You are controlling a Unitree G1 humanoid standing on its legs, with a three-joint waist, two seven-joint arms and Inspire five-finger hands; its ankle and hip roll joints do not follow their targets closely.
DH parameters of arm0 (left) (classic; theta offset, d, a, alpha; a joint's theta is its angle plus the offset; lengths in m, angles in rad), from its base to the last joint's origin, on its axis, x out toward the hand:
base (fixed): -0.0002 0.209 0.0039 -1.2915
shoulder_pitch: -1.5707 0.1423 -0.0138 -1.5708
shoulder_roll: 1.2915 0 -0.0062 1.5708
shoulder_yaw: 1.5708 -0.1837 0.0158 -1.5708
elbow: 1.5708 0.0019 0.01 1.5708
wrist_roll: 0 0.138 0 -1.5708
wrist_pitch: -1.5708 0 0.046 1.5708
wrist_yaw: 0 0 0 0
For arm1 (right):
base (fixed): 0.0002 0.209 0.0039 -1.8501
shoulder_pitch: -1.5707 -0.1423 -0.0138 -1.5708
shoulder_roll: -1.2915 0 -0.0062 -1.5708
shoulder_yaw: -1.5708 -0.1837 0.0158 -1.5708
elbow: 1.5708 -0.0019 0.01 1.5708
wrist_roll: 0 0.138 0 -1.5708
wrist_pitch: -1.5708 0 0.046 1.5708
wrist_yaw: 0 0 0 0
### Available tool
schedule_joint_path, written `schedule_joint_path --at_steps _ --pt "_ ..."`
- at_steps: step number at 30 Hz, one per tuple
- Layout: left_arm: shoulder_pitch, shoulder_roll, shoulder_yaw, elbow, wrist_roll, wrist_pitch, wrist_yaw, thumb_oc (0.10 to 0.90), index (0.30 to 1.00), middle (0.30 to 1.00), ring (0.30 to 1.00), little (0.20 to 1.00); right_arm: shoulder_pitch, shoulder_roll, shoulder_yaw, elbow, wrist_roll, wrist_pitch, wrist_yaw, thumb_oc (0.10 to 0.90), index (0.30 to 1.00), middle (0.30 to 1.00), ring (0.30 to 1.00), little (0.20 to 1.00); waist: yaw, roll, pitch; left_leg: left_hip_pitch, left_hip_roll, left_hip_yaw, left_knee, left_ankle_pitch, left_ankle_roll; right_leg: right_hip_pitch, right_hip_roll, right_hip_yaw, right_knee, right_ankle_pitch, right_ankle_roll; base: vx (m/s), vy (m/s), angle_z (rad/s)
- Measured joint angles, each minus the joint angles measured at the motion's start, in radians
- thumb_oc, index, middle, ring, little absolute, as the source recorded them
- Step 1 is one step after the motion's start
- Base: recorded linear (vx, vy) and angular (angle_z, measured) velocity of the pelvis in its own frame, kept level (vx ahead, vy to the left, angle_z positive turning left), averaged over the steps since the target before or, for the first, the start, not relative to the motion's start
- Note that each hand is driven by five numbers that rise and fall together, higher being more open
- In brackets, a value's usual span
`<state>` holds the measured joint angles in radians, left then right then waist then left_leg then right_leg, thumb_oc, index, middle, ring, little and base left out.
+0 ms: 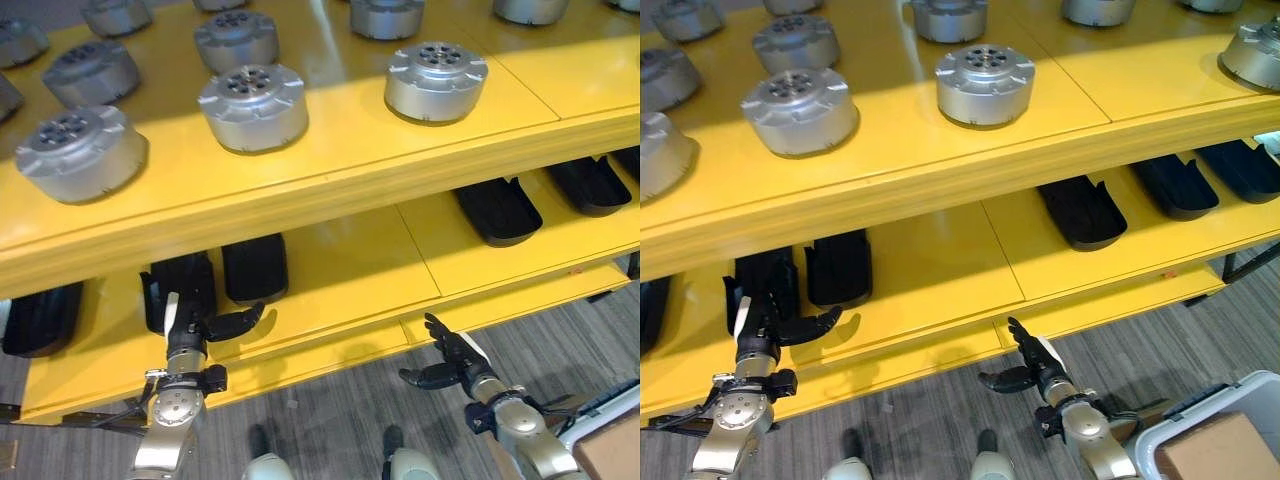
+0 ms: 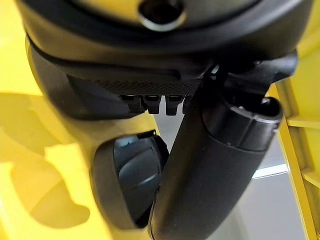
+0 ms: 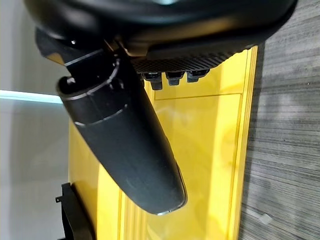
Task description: Move parts from the plastic box to the shelf.
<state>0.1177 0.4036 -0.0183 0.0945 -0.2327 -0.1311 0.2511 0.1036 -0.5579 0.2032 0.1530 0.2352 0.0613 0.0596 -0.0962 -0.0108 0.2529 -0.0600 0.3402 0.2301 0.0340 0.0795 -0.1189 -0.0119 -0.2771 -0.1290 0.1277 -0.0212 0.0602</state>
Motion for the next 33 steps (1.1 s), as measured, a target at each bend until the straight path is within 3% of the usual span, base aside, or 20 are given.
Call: schedule_joint_path --at_steps 1,2,3,4,6,8,10,12,15,19,21,23,26,27,28,30,31,33 --pt "0.005 -0.002 -0.009 -0.007 0.001 -0.001 0.001 0.9 1.0 1.0 1.0 1.0 0.003 -0.021 0.0 0.0 -0.001 -0.002 0.009 0.9 1.0 1.0 1.0 1.0 -0.007 0.03 -0.002 0.019 -0.002 0.013 -0.024 0.001 0.001 0.001 -0.008 -0.001 0.0 0.007 0.039 0.07 0.466 -0.09" --pt "0.005 -0.001 -0.016 -0.018 0.001 -0.001 0.004 0.9 1.0 1.0 1.0 1.0 0.003 -0.049 0.002 0.0 -0.01 -0.001 0.01 0.9 1.0 1.0 1.0 1.0 -0.015 0.076 -0.001 0.052 -0.012 0.032 -0.055 0.016 0.02 -0.001 -0.002 0.001 0.011 0.006 0.075 0.09 0.442 -0.14" --pt "0.008 -0.011 -0.019 -0.038 0.0 -0.003 0.008 0.9 1.0 1.0 1.0 1.0 0.002 -0.105 0.009 0.0 -0.022 -0.001 0.014 0.9 1.0 1.0 1.0 1.0 -0.032 0.153 -0.009 0.1 -0.042 0.037 -0.064 0.047 0.11 -0.007 0.017 0.004 0.043 -0.009 0.126 0.1 0.364 -0.05" --pt "0.001 0.003 -0.015 -0.034 -0.002 -0.003 0.014 0.9 1.0 1.0 1.0 1.0 0.0 -0.069 0.007 0.02 -0.027 0.004 0.001 0.9 1.0 1.0 1.0 1.0 -0.04 0.132 -0.009 0.12 -0.066 0.039 -0.085 0.053 0.0 -0.017 -0.024 0.006 0.083 -0.02 0.139 0.08 0.465 -0.05" --pt "0.009 0.025 0.012 -0.026 -0.022 -0.004 0.024 0.9 1.0 1.0 1.0 1.0 0.016 -0.014 0.051 0.015 -0.028 0.006 0.027 0.9 1.0 1.0 1.0 1.0 -0.024 0.039 -0.013 0.131 -0.157 0.079 -0.093 0.037 0.004 -0.03 -0.109 -0.031 0.11 -0.009 0.138 0.1 0.502 -0.01" --pt "0.011 0.037 0.007 -0.013 -0.035 0.005 0.02 0.9 1.0 1.0 1.0 1.0 0.029 0.034 0.066 0.018 -0.027 0.024 0.019 0.9 1.0 1.0 1.0 1.0 -0.028 0.014 -0.016 0.143 -0.188 0.059 -0.097 0.036 0.006 0.005 -0.136 -0.087 0.08 0.027 0.13 0.04 0.348 0.22" --pt "0.035 0.072 0.011 -0.015 -0.036 0.005 0.015 0.9 1.0 1.0 1.0 1.0 0.058 0.081 0.05 0.02 -0.026 0.034 -0.014 0.9 1.0 1.0 1.0 1.0 0.002 -0.009 -0.019 0.138 -0.201 0.065 -0.094 0.029 0.018 0.034 -0.138 -0.105 0.025 0.064 0.124 0.05 0.313 0.02" --pt "0.036 0.088 0.018 -0.014 -0.035 0.005 -0.002 0.9 1.0 1.0 1.0 1.0 0.063 0.09 0.055 0.02 -0.026 0.038 -0.017 0.9 1.0 1.0 1.0 1.0 0.008 -0.022 -0.025 0.131 -0.206 0.055 -0.091 0.031 0.018 0.063 -0.131 -0.111 -0.034 0.054 0.155 0.07 0.202 0.14" --pt "0.046 0.089 0.016 -0.018 -0.032 0.004 -0.054 0.9 1.0 1.0 1.0 1.0 0.071 0.112 0.048 0.02 -0.027 0.039 -0.05 0.9 1.0 1.0 1.0 1.0 0.02 -0.017 -0.027 0.126 -0.194 0.053 -0.094 0.032 0.011 0.111 -0.111 -0.138 -0.12 0.094 0.165 0.03 0.202 0.09" --pt "0.047 0.089 0.017 -0.027 -0.017 0.003 -0.121 0.9 1.0 1.0 1.0 1.0 0.071 0.153 0.052 0.02 -0.026 0.04 -0.097 0.9 1.0 1.0 1.0 1.0 0.024 -0.031 -0.033 0.109 -0.181 0.056 -0.089 0.037 0.004 0.11 -0.1 -0.192 -0.162 0.134 0.129 0.05 0.103 -0.05" --pt "0.073 0.091 0.025 -0.03 -0.014 0.003 -0.139 0.9 1.0 1.0 1.0 1.0 0.068 0.174 0.063 0.02 -0.025 0.046 -0.103 0.9 1.0 1.0 1.0 1.0 0.053 -0.038 -0.041 0.121 -0.16 0.097 -0.108 0.045 -0.008 0.076 -0.084 -0.216 -0.151 0.174 0.137 -0.01 0.037 -0.48" --pt "0.094 0.091 0.033 -0.038 0.002 0.003 -0.147 0.9 1.0 1.0 1.0 1.0 0.054 0.178 0.067 0.02 -0.025 0.052 -0.102 0.9 1.0 1.0 1.0 1.0 0.067 -0.035 -0.041 0.126 -0.142 0.121 -0.113 0.048 -0.012 0.054 -0.069 -0.254 -0.136 0.192 0.122 -0.01 -0.124 -0.3" --pt "0.022 0.087 -0.001 -0.038 0.003 0.014 -0.197 0.9 1.0 1.0 1.0 1.0 0.096 0.175 0.059 0.012 0.01 0.056 -0.163 0.9 1.0 1.0 1.0 1.0 0.036 -0.027 -0.041 0.072 -0.139 -0.019 -0.113 0.083 0.001 0.058 -0.055 -0.167 -0.055 0.116 0.121 0.02 -0.152 1.03" --pt "0.005 0.097 -0.007 -0.051 0.002 0.018 -0.199 0.9 1.0 1.0 1.0 1.0 0.103 0.183 0.06 0.011 0.02 0.056 -0.176 0.9 1.0 1.0 1.0 1.0 0.029 -0.024 -0.04 0.044 -0.122 -0.047 -0.114 0.086 0.011 0.04 -0.018 -0.091 -0.051 0.041 0.135 0.06 -0.151 0.92" --pt "0.002 0.102 -0.004 -0.056 0.002 0.02 -0.199 0.9 1.0 1.0 1.0 1.0 0.114 0.194 0.059 0.011 0.024 0.053 -0.177 0.9 1.0 1.0 1.0 1.0 0.036 -0.039 -0.05 0.038 -0.114 -0.054 -0.114 0.089 0.012 0.05 0.008 -0.066 -0.077 0.029 0.141 0.03 -0.117 0.54" --pt "0.018 0.092 -0.007 -0.056 0.001 0.025 -0.199 0.9 1.0 1.0 1.0 1.0 0.123 0.188 0.051 0.012 0.024 0.039 -0.193 0.9 1.0 1.0 1.0 1.0 0.045 -0.016 -0.058 0.041 -0.087 -0.049 -0.114 0.089 0.016 0.068 0.041 -0.073 -0.1 0.045 0.131 0.05 -0.094 0.02" --pt "0.035 0.078 -0.022 -0.056 0.001 0.025 -0.2 0.9 1.0 1.0 1.0 1.0 0.122 0.173 0.022 0.003 0.024 0.028 -0.214 0.9 1.0 1.0 1.0 1.0 0.041 0.014 -0.065 0.038 -0.075 -0.026 -0.118 0.086 0.015 0.074 0.05 -0.077 -0.131 0.056 0.136 0.06 -0.078 -0.15" --pt "0.056 0.042 -0.026 -0.073 0.0 0.026 -0.198 0.9 1.0 1.0 1.0 1.0 0.127 0.134 0.006 -0.048 0.024 0.028 -0.247 0.9 1.0 1.0 1.0 1.0 0.034 0.035 -0.067 0.039 -0.076 -0.003 -0.118 0.088 0.017 0.086 0.048 -0.074 -0.17 0.08 0.142 0.06 -0.021 -0.11"
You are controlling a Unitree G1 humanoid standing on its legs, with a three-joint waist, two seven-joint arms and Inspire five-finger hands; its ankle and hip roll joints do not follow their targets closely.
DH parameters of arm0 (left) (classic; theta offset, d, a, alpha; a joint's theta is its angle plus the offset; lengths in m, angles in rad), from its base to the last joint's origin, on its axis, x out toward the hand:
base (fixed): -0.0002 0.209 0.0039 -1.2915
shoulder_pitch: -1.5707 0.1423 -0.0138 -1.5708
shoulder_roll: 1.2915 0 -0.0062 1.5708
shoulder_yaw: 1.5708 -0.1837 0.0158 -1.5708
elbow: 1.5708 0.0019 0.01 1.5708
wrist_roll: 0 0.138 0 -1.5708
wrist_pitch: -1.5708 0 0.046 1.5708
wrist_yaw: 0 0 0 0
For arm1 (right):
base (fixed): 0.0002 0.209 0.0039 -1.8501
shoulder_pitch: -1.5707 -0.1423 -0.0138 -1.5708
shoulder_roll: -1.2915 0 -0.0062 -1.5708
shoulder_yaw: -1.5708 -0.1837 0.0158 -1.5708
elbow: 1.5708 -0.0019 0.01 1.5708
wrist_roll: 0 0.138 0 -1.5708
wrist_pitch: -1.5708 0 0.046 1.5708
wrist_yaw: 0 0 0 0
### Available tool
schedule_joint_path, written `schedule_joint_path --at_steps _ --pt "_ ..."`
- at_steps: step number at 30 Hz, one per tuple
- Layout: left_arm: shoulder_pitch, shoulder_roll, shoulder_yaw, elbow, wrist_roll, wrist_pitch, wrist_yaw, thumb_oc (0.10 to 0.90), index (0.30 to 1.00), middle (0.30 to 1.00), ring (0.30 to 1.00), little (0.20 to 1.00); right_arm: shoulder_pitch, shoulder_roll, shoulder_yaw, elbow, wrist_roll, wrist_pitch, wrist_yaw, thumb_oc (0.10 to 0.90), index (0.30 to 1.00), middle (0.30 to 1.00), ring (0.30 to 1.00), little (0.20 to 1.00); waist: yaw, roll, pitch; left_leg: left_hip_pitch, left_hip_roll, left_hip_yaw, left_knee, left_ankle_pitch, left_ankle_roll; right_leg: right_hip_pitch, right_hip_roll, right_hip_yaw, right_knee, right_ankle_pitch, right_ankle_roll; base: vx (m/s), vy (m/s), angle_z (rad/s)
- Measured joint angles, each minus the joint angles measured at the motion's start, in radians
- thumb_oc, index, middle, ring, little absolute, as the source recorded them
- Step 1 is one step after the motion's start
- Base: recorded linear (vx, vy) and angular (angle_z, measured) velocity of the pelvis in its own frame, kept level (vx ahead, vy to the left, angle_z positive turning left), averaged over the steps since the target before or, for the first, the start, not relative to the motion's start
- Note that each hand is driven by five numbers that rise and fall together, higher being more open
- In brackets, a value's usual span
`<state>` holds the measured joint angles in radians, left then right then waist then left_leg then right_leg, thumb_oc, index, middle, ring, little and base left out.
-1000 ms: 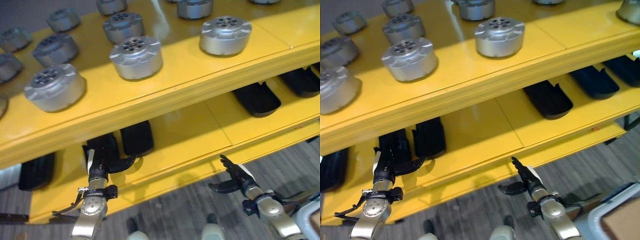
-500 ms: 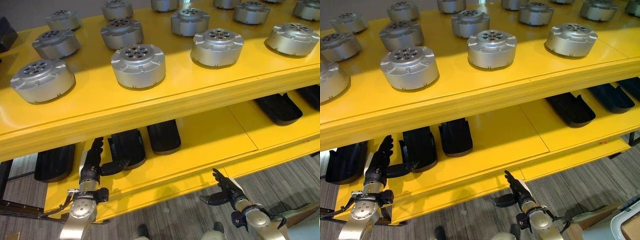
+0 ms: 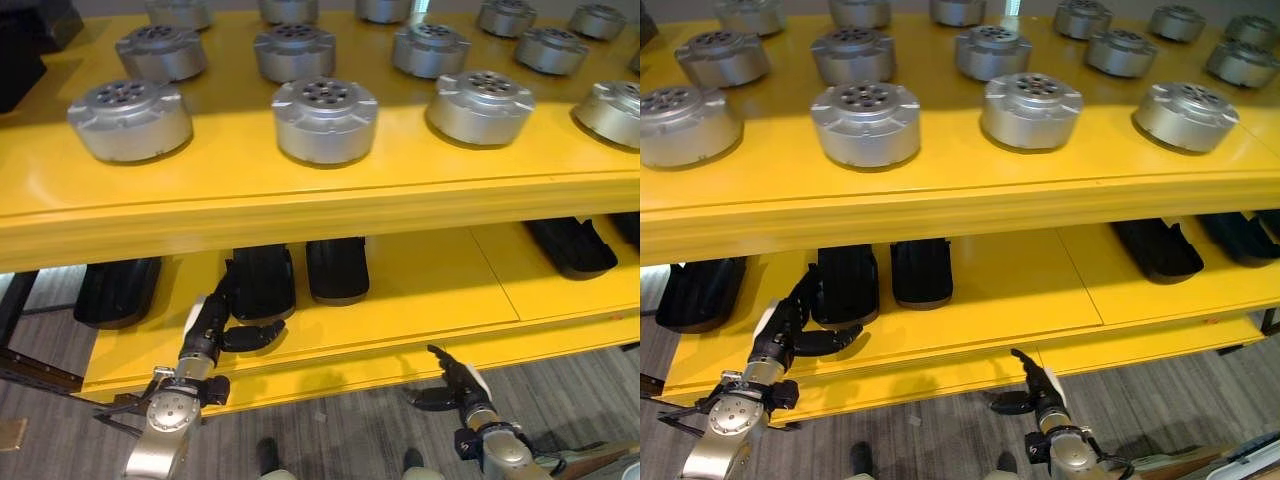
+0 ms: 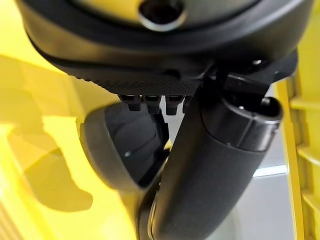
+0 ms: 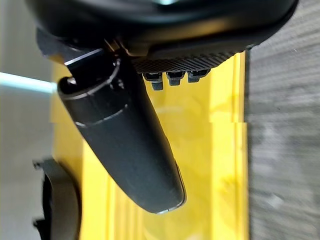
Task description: Move parts from the plastic box to the shelf.
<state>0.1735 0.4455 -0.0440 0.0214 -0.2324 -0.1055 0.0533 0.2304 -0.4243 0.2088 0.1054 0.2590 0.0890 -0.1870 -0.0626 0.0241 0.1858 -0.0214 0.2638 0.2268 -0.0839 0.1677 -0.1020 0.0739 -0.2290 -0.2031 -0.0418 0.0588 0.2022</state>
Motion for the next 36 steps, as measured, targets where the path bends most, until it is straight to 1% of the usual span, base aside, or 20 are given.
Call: schedule_joint_path --at_steps 2,3,4,6,8,10,11,14,15,17,20,22,24,27,30,31,33,34,35,36 --pt "0.021 -0.007 -0.01 -0.025 0.0 0.0 -0.002 0.9 1.0 1.0 1.0 1.0 0.0 -0.017 -0.01 -0.028 0.001 -0.009 -0.036 0.9 1.0 1.0 1.0 1.0 -0.015 0.003 -0.002 0.002 -0.003 0.001 0.0 0.005 0.005 0.016 0.0 0.0 -0.034 0.019 0.002 0.07 0.005 -0.04" --pt "0.031 -0.008 -0.015 -0.039 0.0 0.001 -0.002 0.9 1.0 1.0 1.0 1.0 0.001 -0.016 -0.028 -0.051 0.022 -0.014 -0.058 0.9 1.0 1.0 1.0 1.0 -0.021 0.004 -0.002 0.004 -0.005 0.004 0.0 0.006 0.004 0.021 0.0 0.002 -0.044 0.024 0.003 0.07 0.052 -0.08" --pt "0.036 -0.009 -0.022 -0.052 -0.002 0.002 -0.001 0.9 1.0 1.0 1.0 1.0 0.005 -0.014 -0.044 -0.06 0.04 -0.026 -0.113 0.9 1.0 1.0 1.0 1.0 -0.026 0.004 -0.002 0.008 -0.005 0.01 0.0 0.006 0.004 0.022 -0.002 0.004 -0.044 0.03 0.004 0.04 0.057 -0.06" --pt "0.035 -0.009 -0.027 -0.052 -0.024 0.003 0.001 0.9 1.0 1.0 1.0 1.0 0.004 -0.015 -0.068 -0.088 0.039 -0.044 -0.147 0.9 1.0 1.0 1.0 1.0 -0.034 0.007 -0.002 0.006 -0.008 0.013 0.0 0.007 0.003 0.02 -0.006 0.003 -0.044 0.032 0.002 0.02 0.066 -0.02" --pt "0.035 -0.009 -0.035 -0.053 -0.038 0.012 0.002 0.9 1.0 1.0 1.0 1.0 -0.006 -0.018 -0.098 -0.164 0.03 -0.109 -0.178 0.9 1.0 1.0 1.0 1.0 -0.043 0.014 -0.002 0.006 -0.015 0.015 0.004 0.011 -0.006 0.019 -0.014 0.003 -0.044 0.034 0.004 0.01 0.051 0.0" --pt "0.035 -0.009 -0.042 -0.053 -0.039 0.017 0.002 0.9 1.0 1.0 1.0 1.0 -0.04 -0.039 -0.11 -0.258 0.004 -0.17 -0.194 0.9 1.0 1.0 1.0 1.0 -0.044 0.017 -0.003 0.006 -0.025 0.016 0.004 0.01 -0.008 0.019 -0.023 0.003 -0.044 0.036 0.007 0.04 0.045 0.02" --pt "0.035 -0.009 -0.042 -0.054 -0.04 0.019 0.002 0.9 1.0 1.0 1.0 1.0 -0.085 -0.055 -0.108 -0.315 -0.037 -0.219 -0.191 0.9 1.0 1.0 1.0 1.0 -0.04 0.017 -0.003 0.006 -0.026 0.015 0.004 0.012 -0.018 0.021 -0.024 0.004 -0.043 0.036 0.007 0.05 0.044 0.04" --pt "0.037 -0.008 -0.043 -0.061 -0.041 0.036 0.001 0.9 1.0 1.0 1.0 1.0 -0.145 -0.088 -0.105 -0.415 -0.102 -0.254 -0.174 0.9 1.0 1.0 1.0 1.0 -0.024 0.017 -0.003 0.007 -0.028 0.013 0.004 0.011 -0.021 0.022 -0.025 0.004 -0.043 0.035 0.008 0.03 0.011 0.03" --pt "0.041 -0.008 -0.042 -0.071 -0.041 0.044 0.001 0.9 1.0 1.0 1.0 1.0 -0.177 -0.112 -0.102 -0.461 -0.126 -0.267 -0.155 0.9 1.0 1.0 1.0 1.0 -0.006 0.015 -0.003 0.006 -0.029 0.01 0.004 0.012 -0.022 0.026 -0.025 0.002 -0.043 0.033 0.01 0.04 -0.004 0.06" --pt "0.042 -0.008 -0.042 -0.076 -0.041 0.049 0.0 0.9 1.0 1.0 1.0 1.0 -0.201 -0.125 -0.095 -0.474 -0.143 -0.277 -0.141 0.9 1.0 1.0 1.0 1.0 0.011 0.013 -0.003 0.007 -0.03 0.009 0.004 0.012 -0.022 0.028 -0.025 0.001 -0.043 0.033 0.01 0.03 -0.012 0.07" --pt "0.042 -0.008 -0.041 -0.082 -0.051 0.076 -0.001 0.9 1.0 1.0 1.0 1.0 -0.221 -0.142 -0.057 -0.475 -0.173 -0.272 -0.103 0.9 1.0 1.0 1.0 1.0 0.041 0.005 -0.001 0.006 -0.034 -0.009 0.004 0.013 -0.023 0.04 -0.027 -0.013 -0.043 0.028 0.015 0.01 -0.036 0.13" --pt "0.043 -0.007 -0.036 -0.096 -0.075 0.092 -0.001 0.9 1.0 1.0 1.0 1.0 -0.226 -0.143 -0.026 -0.475 -0.181 -0.26 -0.073 0.9 1.0 1.0 1.0 1.0 0.047 -0.006 0.001 0.001 -0.035 -0.016 0.004 0.015 -0.023 0.041 -0.028 -0.022 -0.043 0.027 0.016 0.0 -0.043 0.1" --pt "0.04 -0.006 -0.032 -0.112 -0.076 0.105 -0.003 0.9 1.0 1.0 1.0 1.0 -0.235 -0.147 0.012 -0.476 -0.183 -0.257 -0.044 0.9 1.0 1.0 1.0 1.0 0.065 -0.022 0.01 -0.001 -0.037 -0.021 0.005 0.023 -0.033 0.044 -0.029 -0.026 -0.043 0.027 0.017 -0.01 -0.065 0.08" --pt "0.033 -0.003 -0.028 -0.116 -0.075 0.106 -0.019 0.9 1.0 1.0 1.0 1.0 -0.244 -0.147 0.051 -0.486 -0.211 -0.252 -0.002 0.9 1.0 1.0 1.0 1.0 0.093 -0.042 0.02 -0.01 -0.039 -0.04 0.005 0.026 -0.035 0.052 -0.028 -0.045 -0.043 0.022 0.022 0.01 -0.107 0.17" --pt "0.04 0.003 -0.024 -0.144 -0.074 0.125 -0.019 0.9 1.0 1.0 1.0 1.0 -0.284 -0.147 0.106 -0.491 -0.214 -0.226 0.032 0.9 1.0 1.0 1.0 1.0 0.115 -0.062 0.031 -0.009 -0.04 -0.055 0.005 0.026 -0.035 0.065 -0.027 -0.06 -0.044 0.015 0.026 0.02 -0.148 0.17" --pt "0.039 0.003 -0.015 -0.148 -0.07 0.136 -0.018 0.9 1.0 1.0 1.0 1.0 -0.326 -0.145 0.152 -0.491 -0.219 -0.198 0.054 0.9 1.0 1.0 1.0 1.0 0.137 -0.073 0.037 -0.009 -0.041 -0.066 0.005 0.026 -0.034 0.072 -0.025 -0.068 -0.044 0.011 0.029 0.02 -0.157 0.17" --pt "0.041 0.003 0.002 -0.148 -0.059 0.153 -0.014 0.9 1.0 1.0 1.0 1.0 -0.354 -0.143 0.192 -0.491 -0.219 -0.178 0.074 0.9 1.0 1.0 1.0 1.0 0.159 -0.082 0.04 -0.01 -0.041 -0.077 0.005 0.025 -0.033 0.077 -0.023 -0.075 -0.044 0.005 0.027 0.01 -0.081 0.14" --pt "0.042 0.004 0.014 -0.148 -0.055 0.161 -0.004 0.9 1.0 1.0 1.0 1.0 -0.366 -0.139 0.21 -0.491 -0.217 -0.168 0.085 0.9 1.0 1.0 1.0 1.0 0.17 -0.086 0.042 -0.01 -0.042 -0.085 0.005 0.022 -0.032 0.076 -0.022 -0.07 -0.044 -0.001 0.023 -0.02 -0.02 0.07" --pt "0.052 0.004 0.041 -0.148 -0.046 0.175 0.025 0.9 1.0 1.0 1.0 1.0 -0.395 -0.139 0.245 -0.488 -0.216 -0.145 0.111 0.9 1.0 1.0 1.0 1.0 0.194 -0.095 0.047 -0.008 -0.046 -0.105 0.014 0.012 -0.036 0.073 -0.022 -0.061 -0.042 -0.005 0.021 -0.04 -0.006 -0.16" --pt "0.071 0.004 0.067 -0.149 -0.035 0.176 0.046 0.9 1.0 1.0 1.0 1.0 -0.432 -0.137 0.28 -0.473 -0.213 -0.135 0.127 0.9 1.0 1.0 1.0 1.0 0.208 -0.107 0.058 -0.009 -0.06 -0.143 0.049 -0.023 -0.041 0.062 -0.027 -0.025 -0.037 -0.005 0.015 -0.06 0.01 -1.09"
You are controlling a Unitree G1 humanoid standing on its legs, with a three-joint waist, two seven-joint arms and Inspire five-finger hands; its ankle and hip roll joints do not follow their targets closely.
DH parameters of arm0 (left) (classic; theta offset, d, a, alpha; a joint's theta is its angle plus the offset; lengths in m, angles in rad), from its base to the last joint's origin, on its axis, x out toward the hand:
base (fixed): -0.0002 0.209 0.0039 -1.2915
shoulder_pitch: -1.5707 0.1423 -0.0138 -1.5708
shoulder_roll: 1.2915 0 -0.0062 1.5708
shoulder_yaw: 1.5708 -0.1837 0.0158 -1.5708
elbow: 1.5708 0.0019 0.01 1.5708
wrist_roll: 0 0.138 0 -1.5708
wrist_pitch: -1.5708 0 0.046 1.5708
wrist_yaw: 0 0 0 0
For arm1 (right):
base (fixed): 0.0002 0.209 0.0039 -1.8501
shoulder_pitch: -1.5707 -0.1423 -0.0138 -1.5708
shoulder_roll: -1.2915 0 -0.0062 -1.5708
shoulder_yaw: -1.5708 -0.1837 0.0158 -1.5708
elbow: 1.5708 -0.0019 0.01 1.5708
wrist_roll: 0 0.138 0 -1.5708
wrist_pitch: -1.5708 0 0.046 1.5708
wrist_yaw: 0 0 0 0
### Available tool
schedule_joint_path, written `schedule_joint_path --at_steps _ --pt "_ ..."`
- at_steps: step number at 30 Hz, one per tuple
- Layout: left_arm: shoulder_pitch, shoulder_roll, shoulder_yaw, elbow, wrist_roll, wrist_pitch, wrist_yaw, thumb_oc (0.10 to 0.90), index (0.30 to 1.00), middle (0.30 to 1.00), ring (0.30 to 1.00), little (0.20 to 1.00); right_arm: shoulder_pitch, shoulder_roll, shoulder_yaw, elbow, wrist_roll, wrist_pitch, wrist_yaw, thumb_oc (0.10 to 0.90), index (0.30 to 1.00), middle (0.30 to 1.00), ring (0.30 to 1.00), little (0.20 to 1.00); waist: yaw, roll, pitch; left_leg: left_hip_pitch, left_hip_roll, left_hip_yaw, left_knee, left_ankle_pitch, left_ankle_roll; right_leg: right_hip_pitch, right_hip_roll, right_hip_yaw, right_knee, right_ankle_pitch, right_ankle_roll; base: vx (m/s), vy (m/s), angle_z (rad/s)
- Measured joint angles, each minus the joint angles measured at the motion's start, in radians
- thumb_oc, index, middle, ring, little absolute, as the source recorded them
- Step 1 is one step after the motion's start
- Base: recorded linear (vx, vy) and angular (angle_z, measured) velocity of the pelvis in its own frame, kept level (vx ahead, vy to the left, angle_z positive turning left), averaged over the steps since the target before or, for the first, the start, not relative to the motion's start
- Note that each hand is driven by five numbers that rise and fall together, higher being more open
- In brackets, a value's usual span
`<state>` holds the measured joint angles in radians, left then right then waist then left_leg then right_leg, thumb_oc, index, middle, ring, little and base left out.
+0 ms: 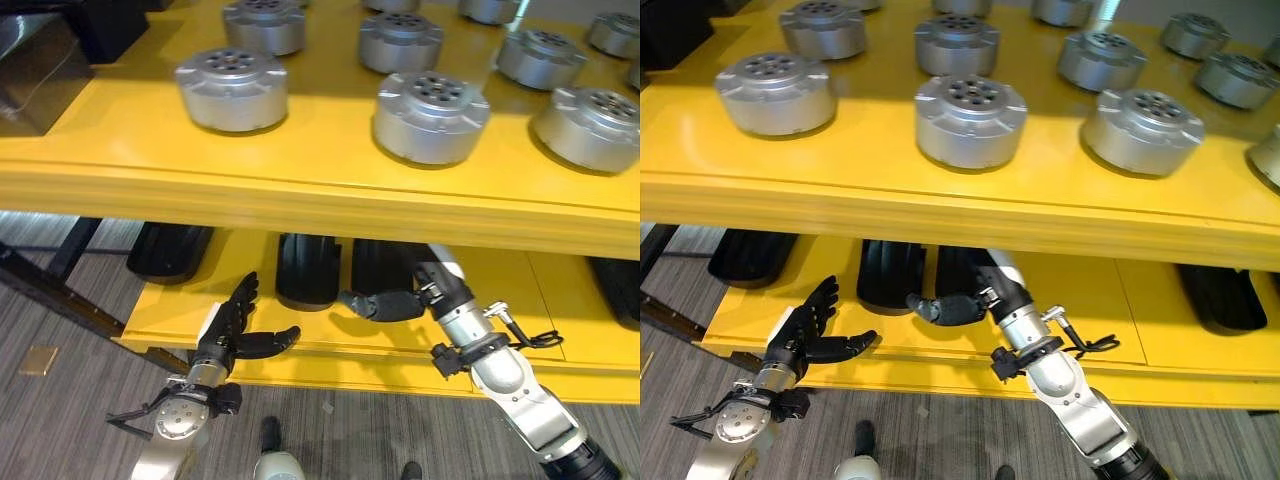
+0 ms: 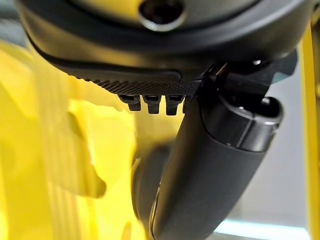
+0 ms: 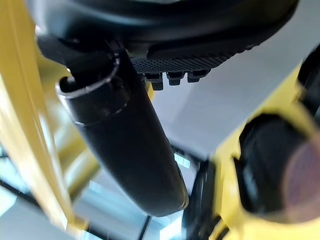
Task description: Move parts from the plastic box to the shelf.
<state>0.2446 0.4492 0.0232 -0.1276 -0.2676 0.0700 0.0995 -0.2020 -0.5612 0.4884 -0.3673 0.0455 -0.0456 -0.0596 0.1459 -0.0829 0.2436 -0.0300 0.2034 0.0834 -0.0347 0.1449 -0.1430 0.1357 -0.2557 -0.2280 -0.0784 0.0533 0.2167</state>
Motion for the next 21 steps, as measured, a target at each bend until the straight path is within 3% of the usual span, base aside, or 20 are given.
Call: schedule_joint_path --at_steps 1,2,4,5,9,12,14,16,18,19,20,21 --pt "0.054 0.0 0.046 0.001 0.0 0.014 0.051 0.9 1.0 1.0 1.0 1.0 -0.078 0.002 0.068 0.025 0.016 0.018 0.045 0.9 1.0 1.0 1.0 1.0 0.043 -0.021 0.012 -0.003 -0.054 -0.123 0.103 -0.117 0.009 -0.037 -0.013 0.095 0.025 0.006 -0.02 -0.08 0.012 -1.8" --pt "0.087 0.002 0.083 -0.001 0.001 0.011 0.094 0.9 1.0 1.0 1.0 1.0 -0.102 0.001 0.093 0.013 0.035 0.019 0.079 0.9 1.0 1.0 1.0 1.0 0.062 -0.024 0.019 -0.02 -0.117 -0.244 0.192 -0.21 0.021 -0.055 -0.018 0.172 0.046 0.005 -0.024 -0.15 0.004 -1.54" --pt "0.07 0.004 0.108 0.007 0.0 0.007 0.134 0.9 1.0 1.0 1.0 1.0 -0.126 0.007 0.093 0.016 0.049 0.023 0.09 0.9 1.0 1.0 1.0 1.0 0.049 -0.035 0.032 -0.046 -0.128 -0.251 0.244 -0.237 0.017 -0.095 -0.015 0.209 0.074 0.004 -0.012 -0.25 -0.002 -0.68" --pt "0.061 0.008 0.138 0.028 0.002 -0.041 0.177 0.9 1.0 1.0 1.0 1.0 -0.203 0.011 0.103 0.022 0.068 0.029 0.094 0.9 1.0 1.0 1.0 1.0 0.067 -0.047 0.059 -0.095 -0.13 -0.256 0.295 -0.255 0.017 -0.155 0.003 0.264 0.094 0.028 -0.012 -0.28 0.068 -0.66" --pt "-0.057 0.023 0.139 0.11 -0.003 -0.101 0.21 0.9 1.0 1.0 1.0 1.0 -0.264 0.056 0.107 0.071 0.075 0.055 0.078 0.9 1.0 1.0 1.0 1.0 0.078 -0.026 0.104 -0.156 -0.119 -0.273 0.307 -0.24 0.02 -0.199 0.013 0.24 0.106 0.034 -0.023 -0.1 0.04 -0.01" --pt "-0.08 0.056 0.129 0.109 -0.002 -0.132 0.214 0.9 1.0 1.0 1.0 1.0 -0.277 0.099 0.136 0.136 0.073 0.073 0.06 0.9 1.0 1.0 1.0 1.0 0.098 -0.031 0.109 -0.171 -0.075 -0.295 0.263 -0.215 0.018 -0.193 0.049 0.204 0.079 0.033 -0.023 -0.04 -0.007 0.33" --pt "-0.101 0.063 0.12 0.094 -0.001 -0.144 0.194 0.9 1.0 1.0 1.0 1.0 -0.277 0.104 0.134 0.143 0.065 0.088 0.012 0.9 1.0 1.0 1.0 1.0 0.085 -0.034 0.112 -0.189 -0.031 -0.268 0.209 -0.181 0.047 -0.184 0.064 0.135 0.069 0.031 -0.037 -0.04 0.085 0.81" --pt "-0.133 0.067 0.084 0.101 -0.001 -0.142 0.165 0.9 1.0 1.0 1.0 1.0 -0.275 0.109 0.134 0.15 0.031 0.126 -0.037 0.9 1.0 1.0 1.0 1.0 0.064 -0.029 0.115 -0.193 0.021 -0.144 0.156 -0.17 0.077 -0.144 0.049 0.054 0.042 0.034 -0.053 -0.09 0.113 1.02" --pt "-0.148 0.066 0.05 0.092 -0.001 -0.158 0.142 0.9 1.0 1.0 1.0 1.0 -0.285 0.112 0.125 0.169 0.002 0.15 -0.06 0.9 1.0 1.0 1.0 1.0 0.055 -0.016 0.12 -0.194 0.046 -0.072 0.124 -0.128 0.063 -0.136 0.041 0.011 0.039 0.03 -0.054 -0.09 0.116 0.64" --pt "-0.14 0.065 0.045 0.081 -0.001 -0.163 0.124 0.9 1.0 1.0 1.0 1.0 -0.29 0.128 0.126 0.2 -0.022 0.165 -0.084 0.9 1.0 1.0 1.0 1.0 0.061 0.004 0.124 -0.191 0.047 -0.06 0.115 -0.052 0.036 -0.136 0.041 0.012 0.04 0.036 -0.04 -0.08 0.106 0.11" --pt "-0.143 0.065 0.042 0.081 -0.001 -0.163 0.123 0.9 1.0 1.0 1.0 1.0 -0.289 0.129 0.126 0.227 -0.04 0.167 -0.093 0.9 1.0 1.0 1.0 1.0 0.062 0.01 0.128 -0.188 0.035 -0.055 0.114 -0.03 0.002 -0.133 0.028 0.011 0.039 0.034 -0.034 -0.07 0.082 0.02" --pt "-0.144 0.066 0.042 0.081 -0.001 -0.162 0.122 0.9 1.0 1.0 1.0 1.0 -0.288 0.129 0.126 0.246 -0.045 0.176 -0.095 0.9 1.0 1.0 1.0 1.0 0.06 0.009 0.129 -0.188 0.019 -0.052 0.112 -0.03 -0.002 -0.133 0.014 0.011 0.039 0.034 -0.034 -0.04 0.04 0.07"
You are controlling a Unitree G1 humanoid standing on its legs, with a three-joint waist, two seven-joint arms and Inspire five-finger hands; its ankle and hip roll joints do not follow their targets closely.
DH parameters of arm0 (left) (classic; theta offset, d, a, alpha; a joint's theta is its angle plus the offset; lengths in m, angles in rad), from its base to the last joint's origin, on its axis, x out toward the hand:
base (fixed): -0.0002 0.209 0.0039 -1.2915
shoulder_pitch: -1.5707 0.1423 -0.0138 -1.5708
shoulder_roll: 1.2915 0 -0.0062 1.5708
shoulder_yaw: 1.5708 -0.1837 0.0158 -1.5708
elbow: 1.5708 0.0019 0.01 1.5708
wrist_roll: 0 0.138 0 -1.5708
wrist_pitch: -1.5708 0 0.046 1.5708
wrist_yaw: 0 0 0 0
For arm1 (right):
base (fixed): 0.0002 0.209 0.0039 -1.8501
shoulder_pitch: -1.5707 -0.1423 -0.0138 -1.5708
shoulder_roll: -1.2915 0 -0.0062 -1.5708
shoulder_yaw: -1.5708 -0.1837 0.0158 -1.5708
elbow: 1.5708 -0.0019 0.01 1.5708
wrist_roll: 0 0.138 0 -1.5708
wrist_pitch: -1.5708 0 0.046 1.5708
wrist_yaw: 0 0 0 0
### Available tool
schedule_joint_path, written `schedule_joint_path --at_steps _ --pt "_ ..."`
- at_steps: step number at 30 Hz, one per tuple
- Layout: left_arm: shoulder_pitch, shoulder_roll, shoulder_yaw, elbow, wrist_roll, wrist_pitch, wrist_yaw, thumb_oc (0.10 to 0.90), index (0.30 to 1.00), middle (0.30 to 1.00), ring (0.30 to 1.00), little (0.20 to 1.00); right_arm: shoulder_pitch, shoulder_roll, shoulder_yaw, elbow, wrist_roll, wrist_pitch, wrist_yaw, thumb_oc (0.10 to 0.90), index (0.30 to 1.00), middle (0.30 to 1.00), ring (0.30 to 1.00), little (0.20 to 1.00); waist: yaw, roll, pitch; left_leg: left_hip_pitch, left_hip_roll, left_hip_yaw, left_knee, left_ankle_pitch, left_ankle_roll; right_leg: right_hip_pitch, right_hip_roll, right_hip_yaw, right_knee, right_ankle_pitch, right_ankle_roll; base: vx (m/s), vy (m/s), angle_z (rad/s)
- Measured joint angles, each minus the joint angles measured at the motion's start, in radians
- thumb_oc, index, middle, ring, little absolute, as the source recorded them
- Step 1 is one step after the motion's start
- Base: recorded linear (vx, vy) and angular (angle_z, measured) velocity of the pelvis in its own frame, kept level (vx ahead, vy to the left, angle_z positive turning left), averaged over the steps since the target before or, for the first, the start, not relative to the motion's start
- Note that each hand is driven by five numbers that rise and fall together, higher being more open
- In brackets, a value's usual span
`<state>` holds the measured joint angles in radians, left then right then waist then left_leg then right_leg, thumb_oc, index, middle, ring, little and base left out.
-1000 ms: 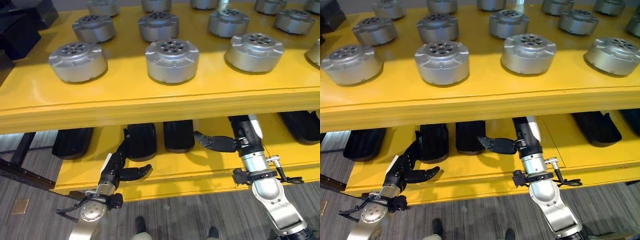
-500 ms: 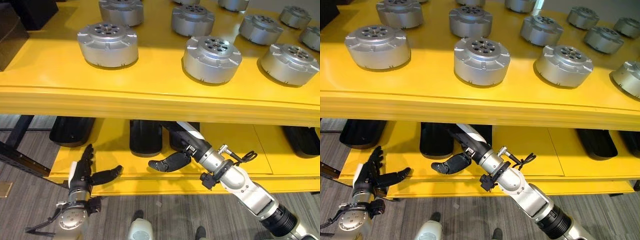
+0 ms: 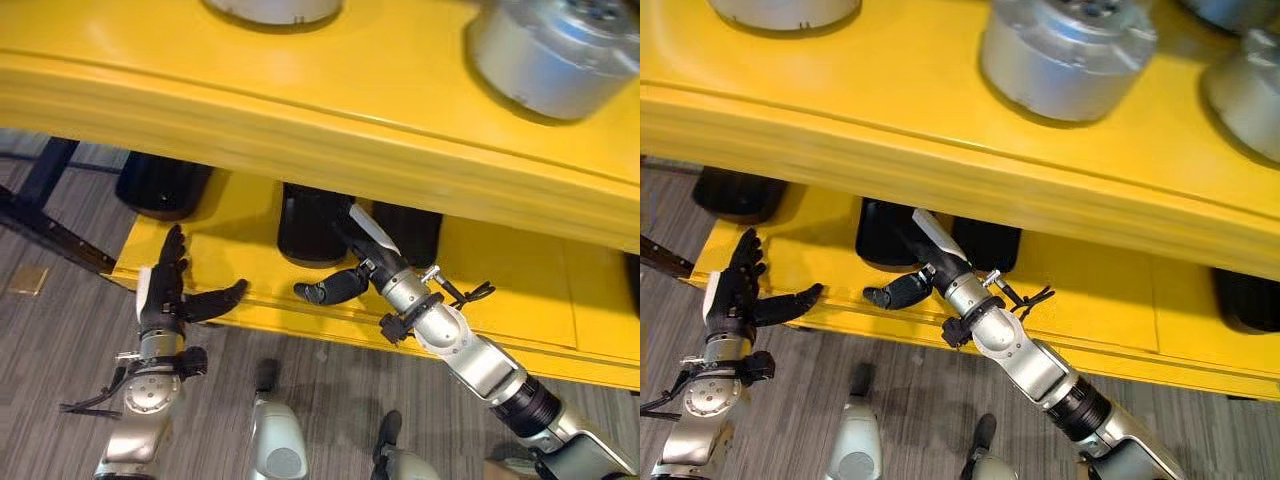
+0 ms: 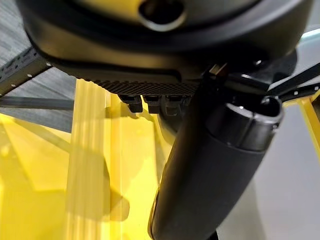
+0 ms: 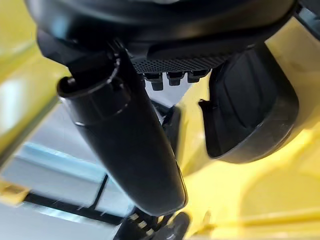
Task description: Move parts from the plastic box to the shelf.
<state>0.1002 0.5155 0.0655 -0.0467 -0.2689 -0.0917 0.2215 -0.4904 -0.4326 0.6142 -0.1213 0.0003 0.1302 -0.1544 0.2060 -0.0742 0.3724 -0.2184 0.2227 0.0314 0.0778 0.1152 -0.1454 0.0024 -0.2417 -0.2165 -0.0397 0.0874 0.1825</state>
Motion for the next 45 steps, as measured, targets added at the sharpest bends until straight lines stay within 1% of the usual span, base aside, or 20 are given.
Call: schedule_joint_path --at_steps 2,4,8,11,15,18,20,23,25,26,28,30,31,33,35,36,39,40,41,45 --pt "-0.003 0.003 0.0 0.001 -0.002 0.009 0.001 0.9 1.0 1.0 1.0 1.0 0.0 0.0 0.0 0.039 -0.003 0.018 0.0 0.9 1.0 1.0 1.0 1.0 0.002 -0.002 0.0 0.002 -0.023 0.011 0.002 0.003 -0.005 0.001 -0.025 0.001 0.0 0.002 0.0 -0.01 0.009 0.04" --pt "-0.004 0.015 0.001 0.002 -0.002 0.026 0.001 0.9 1.0 1.0 1.0 1.0 0.002 0.0 0.001 0.058 -0.021 0.04 0.0 0.9 1.0 1.0 1.0 1.0 0.012 -0.003 0.001 0.012 -0.031 0.019 0.001 0.003 -0.004 0.005 -0.033 0.001 -0.001 0.008 -0.001 -0.03 0.011 -0.06" --pt "-0.005 0.016 -0.001 0.005 -0.002 0.028 0.011 0.9 1.0 1.0 1.0 1.0 0.002 0.002 0.001 0.058 -0.043 0.039 -0.01 0.9 1.0 1.0 1.0 1.0 0.012 -0.005 0.002 0.017 -0.023 0.021 0.002 0.002 -0.006 0.007 -0.025 0.005 -0.005 0.01 0.002 -0.06 -0.007 -0.07" --pt "-0.02 0.016 -0.001 0.005 -0.002 0.027 0.014 0.9 1.0 1.0 1.0 1.0 0.001 0.003 0.001 0.058 -0.074 0.039 -0.017 0.9 1.0 1.0 1.0 1.0 0.012 -0.015 0.009 0.016 -0.008 0.019 0.005 -0.002 -0.012 0.005 -0.011 0.011 -0.008 0.011 0.009 -0.06 -0.03 -0.06" --pt "-0.042 0.018 -0.001 0.002 -0.002 0.023 0.019 0.9 1.0 1.0 1.0 1.0 0.001 0.005 0.002 0.058 -0.078 0.041 -0.017 0.9 1.0 1.0 1.0 1.0 0.016 -0.027 0.016 -0.006 0.004 0.017 0.025 -0.01 -0.017 -0.007 -0.001 0.014 -0.019 0.009 0.014 -0.04 -0.008 -0.04" --pt "-0.052 0.019 -0.001 -0.004 -0.002 0.02 0.036 0.9 1.0 1.0 1.0 1.0 -0.001 0.007 0.002 0.058 -0.081 0.065 -0.017 0.9 1.0 1.0 1.0 1.0 0.016 -0.032 0.021 -0.028 0.002 0.017 0.036 -0.009 -0.017 -0.023 -0.001 0.02 -0.025 0.016 0.013 -0.04 -0.005 -0.02" --pt "-0.055 0.019 0.002 -0.009 -0.002 0.019 0.04 0.9 1.0 1.0 1.0 1.0 -0.002 0.007 0.002 0.06 -0.106 0.096 -0.017 0.9 1.0 1.0 1.0 1.0 0.017 -0.031 0.025 -0.042 0.001 0.016 0.041 -0.009 -0.016 -0.032 -0.001 0.021 -0.026 0.021 0.008 -0.05 0.004 0.02" --pt "-0.056 0.019 0.014 -0.025 -0.002 0.019 0.052 0.9 1.0 1.0 1.0 1.0 -0.007 0.006 0.0 0.062 -0.12 0.102 -0.014 0.9 1.0 1.0 1.0 1.0 0.018 -0.03 0.045 -0.043 0.001 0.015 0.042 -0.009 -0.015 -0.031 0.0 0.021 -0.026 0.026 0.003 -0.05 0.007 0.01" --pt "-0.057 0.019 0.021 -0.033 -0.002 0.02 0.056 0.9 1.0 1.0 1.0 1.0 -0.017 0.002 0.001 0.062 -0.136 0.122 0.006 0.9 1.0 1.0 1.0 1.0 0.018 -0.028 0.055 -0.044 0.001 0.014 0.048 -0.013 -0.013 -0.031 0.0 0.025 -0.025 0.027 0.005 -0.05 -0.011 -0.02" --pt "-0.06 0.019 0.028 -0.04 -0.002 0.023 0.057 0.9 1.0 1.0 1.0 1.0 -0.035 -0.003 -0.001 0.062 -0.158 0.137 0.023 0.9 1.0 1.0 1.0 1.0 0.019 -0.026 0.065 -0.052 0.001 0.014 0.063 -0.02 -0.012 -0.034 0.0 0.028 -0.024 0.027 0.005 -0.1 -0.014 -0.03" --pt "-0.067 0.019 0.035 -0.04 -0.002 0.025 0.057 0.9 1.0 1.0 1.0 1.0 -0.045 -0.004 -0.001 0.062 -0.167 0.146 0.039 0.9 1.0 1.0 1.0 1.0 0.021 -0.026 0.066 -0.065 0.0 0.012 0.083 -0.029 -0.006 -0.037 0.0 0.029 -0.023 0.028 0.006 -0.11 -0.009 -0.01" --pt "-0.072 0.019 0.036 -0.04 -0.002 0.026 0.057 0.9 1.0 1.0 1.0 1.0 -0.056 -0.004 -0.001 0.062 -0.188 0.155 0.051 0.9 1.0 1.0 1.0 1.0 0.02 -0.025 0.068 -0.081 0.0 0.008 0.108 -0.04 -0.01 -0.047 0.0 0.032 -0.012 0.025 0.008 -0.11 0.0 -0.02" --pt "-0.083 0.019 0.044 -0.041 -0.002 0.026 0.057 0.9 1.0 1.0 1.0 1.0 -0.071 -0.007 -0.003 0.061 -0.197 0.16 0.057 0.9 1.0 1.0 1.0 1.0 0.019 -0.023 0.084 -0.093 0.0 0.007 0.133 -0.049 -0.009 -0.052 -0.001 0.036 -0.004 0.025 0.008 -0.15 0.005 -0.04" --pt "-0.098 0.02 0.05 -0.041 -0.002 0.027 0.059 0.9 1.0 1.0 1.0 1.0 -0.086 -0.011 -0.012 0.061 -0.199 0.16 0.061 0.9 1.0 1.0 1.0 1.0 0.016 -0.021 0.088 -0.116 0.0 0.001 0.166 -0.064 -0.007 -0.069 -0.002 0.04 0.015 0.022 0.011 -0.11 0.008 -0.02" --pt "-0.117 0.022 0.049 -0.04 -0.003 0.031 0.06 0.9 1.0 1.0 1.0 1.0 -0.1 -0.017 -0.014 0.061 -0.208 0.161 0.065 0.9 1.0 1.0 1.0 1.0 0.014 -0.019 0.104 -0.129 -0.002 -0.005 0.201 -0.087 -0.001 -0.072 -0.005 0.042 0.032 0.012 0.01 -0.08 0.003 0.0" --pt "-0.128 0.022 0.045 -0.04 -0.003 0.036 0.073 0.9 1.0 1.0 1.0 1.0 -0.107 -0.017 -0.018 0.061 -0.224 0.161 0.073 0.9 1.0 1.0 1.0 1.0 0.012 -0.018 0.106 -0.15 -0.002 -0.01 0.241 -0.11 0.001 -0.091 -0.008 0.049 0.06 -0.001 0.01 -0.06 -0.007 -0.06" --pt "-0.148 0.021 0.042 -0.035 -0.003 0.049 0.079 0.9 1.0 1.0 1.0 1.0 -0.11 -0.017 -0.029 0.061 -0.238 0.163 0.088 0.9 1.0 1.0 1.0 1.0 0.01 -0.019 0.107 -0.171 -0.006 -0.008 0.288 -0.132 0.01 -0.107 -0.013 0.067 0.077 -0.007 0.009 -0.05 -0.01 -0.06" --pt "-0.153 0.021 0.04 -0.034 -0.003 0.049 0.081 0.9 1.0 1.0 1.0 1.0 -0.111 -0.017 -0.031 0.061 -0.247 0.162 0.09 0.9 1.0 1.0 1.0 1.0 0.009 -0.019 0.107 -0.183 -0.006 -0.01 0.304 -0.141 0.013 -0.116 -0.016 0.07 0.087 -0.013 0.014 0.0 0.0 0.0" --pt "-0.155 0.021 0.04 -0.033 -0.003 0.049 0.082 0.9 1.0 1.0 1.0 1.0 -0.113 -0.017 -0.035 0.061 -0.254 0.16 0.09 0.9 1.0 1.0 1.0 1.0 0.007 -0.019 0.107 -0.194 -0.008 -0.01 0.317 -0.146 0.016 -0.127 -0.019 0.073 0.095 -0.02 0.022 0.0 0.0 0.0" --pt "-0.164 0.021 0.042 -0.033 -0.003 0.05 0.095 0.9 1.0 1.0 1.0 1.0 -0.129 -0.021 -0.038 0.06 -0.254 0.163 0.099 0.9 1.0 1.0 1.0 1.0 -0.012 -0.018 0.108 -0.221 -0.018 -0.013 0.347 -0.155 0.026 -0.149 -0.029 0.08 0.122 -0.024 0.022 0.0 -0.002 0.01"
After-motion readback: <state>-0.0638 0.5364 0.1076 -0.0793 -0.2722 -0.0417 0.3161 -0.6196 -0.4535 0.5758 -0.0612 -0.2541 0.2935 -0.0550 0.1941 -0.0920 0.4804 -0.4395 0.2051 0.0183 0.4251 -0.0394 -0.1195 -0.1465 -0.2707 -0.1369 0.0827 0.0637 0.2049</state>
